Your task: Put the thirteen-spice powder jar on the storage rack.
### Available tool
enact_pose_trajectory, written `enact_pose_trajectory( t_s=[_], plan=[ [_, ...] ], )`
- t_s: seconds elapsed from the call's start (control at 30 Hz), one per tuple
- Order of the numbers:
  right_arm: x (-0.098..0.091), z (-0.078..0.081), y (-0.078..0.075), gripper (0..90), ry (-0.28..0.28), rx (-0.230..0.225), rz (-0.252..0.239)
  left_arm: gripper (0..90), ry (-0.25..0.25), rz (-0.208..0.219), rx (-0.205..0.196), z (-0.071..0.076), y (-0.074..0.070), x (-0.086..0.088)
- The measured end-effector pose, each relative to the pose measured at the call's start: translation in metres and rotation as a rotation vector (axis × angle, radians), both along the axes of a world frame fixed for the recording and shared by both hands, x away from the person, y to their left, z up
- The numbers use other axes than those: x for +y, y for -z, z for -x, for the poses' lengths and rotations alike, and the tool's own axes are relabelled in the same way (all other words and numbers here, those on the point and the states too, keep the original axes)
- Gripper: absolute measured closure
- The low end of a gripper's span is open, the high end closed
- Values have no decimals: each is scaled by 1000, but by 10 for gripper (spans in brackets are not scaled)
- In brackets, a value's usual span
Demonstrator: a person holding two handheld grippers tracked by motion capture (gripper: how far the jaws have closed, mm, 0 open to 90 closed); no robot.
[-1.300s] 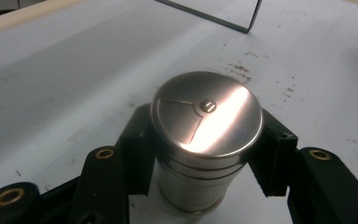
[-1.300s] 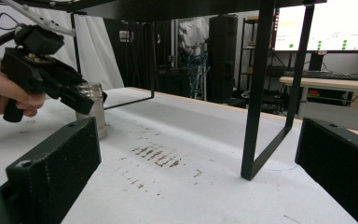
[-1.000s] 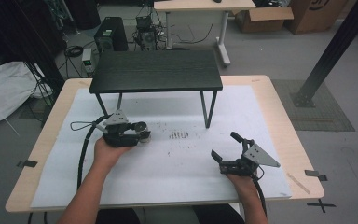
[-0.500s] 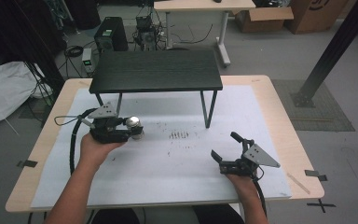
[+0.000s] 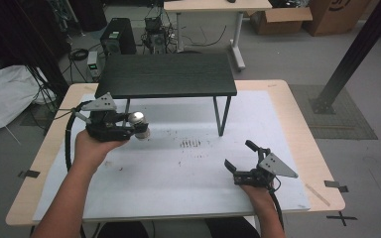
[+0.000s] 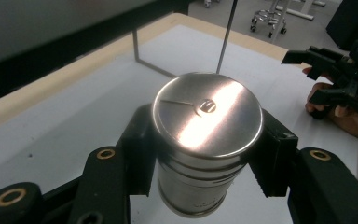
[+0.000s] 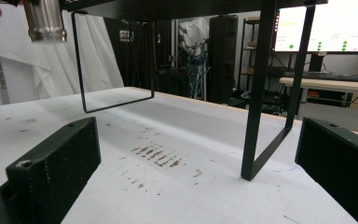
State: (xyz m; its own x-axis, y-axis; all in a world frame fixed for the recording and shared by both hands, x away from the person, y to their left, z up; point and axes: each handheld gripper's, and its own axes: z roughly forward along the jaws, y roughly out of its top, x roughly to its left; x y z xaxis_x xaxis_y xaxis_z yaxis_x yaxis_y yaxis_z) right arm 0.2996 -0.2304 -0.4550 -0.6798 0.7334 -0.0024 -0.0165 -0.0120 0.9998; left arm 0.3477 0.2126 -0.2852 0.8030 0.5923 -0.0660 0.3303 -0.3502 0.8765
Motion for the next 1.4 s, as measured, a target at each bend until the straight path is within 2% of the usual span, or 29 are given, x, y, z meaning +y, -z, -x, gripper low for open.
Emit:
enact_pose_trajectory(
  t_s=[0.07, 0.1, 0.2, 0.27, 0.33, 0.37, 0.4, 0.43, 0.57, 0.83, 1.1, 1.4],
  plan=[
    [0, 0, 0, 0, 0, 0, -1, 493, 2, -4, -3, 0, -4, 0],
    [0, 0, 0, 0, 0, -1, -2, 494, 5, -10, -10, -1, -12, -1],
    [0, 0, 0, 0, 0, 0, -2, 493, 5, -19, -16, -3, -20, -2],
    [0, 0, 0, 0, 0, 0, -3, 493, 9, -30, -18, -6, -31, -4],
    [0, 0, 0, 0, 0, 0, -3, 493, 11, -36, -19, -7, -35, -5],
    [0, 0, 0, 0, 0, 0, -2, 493, 10, -49, -22, -9, -43, -7],
    [0, 0, 0, 0, 0, 0, -2, 494, 10, -49, -22, -9, -43, -7],
    [0, 0, 0, 0, 0, 1, -3, 493, 7, -51, -22, -12, -50, -9],
    [0, 0, 0, 0, 0, 0, -4, 494, 5, -56, -17, -19, -64, -11],
    [-1, 0, 0, 0, 0, 3, -8, 493, -3, -62, -14, -31, -85, -18],
    [-1, 0, 0, 0, 0, 2, -8, 493, -18, -80, -8, -45, -96, -25],
    [-1, 0, 0, 0, 0, 3, -5, 493, -59, -82, 5, -63, -97, -24]
  ],
)
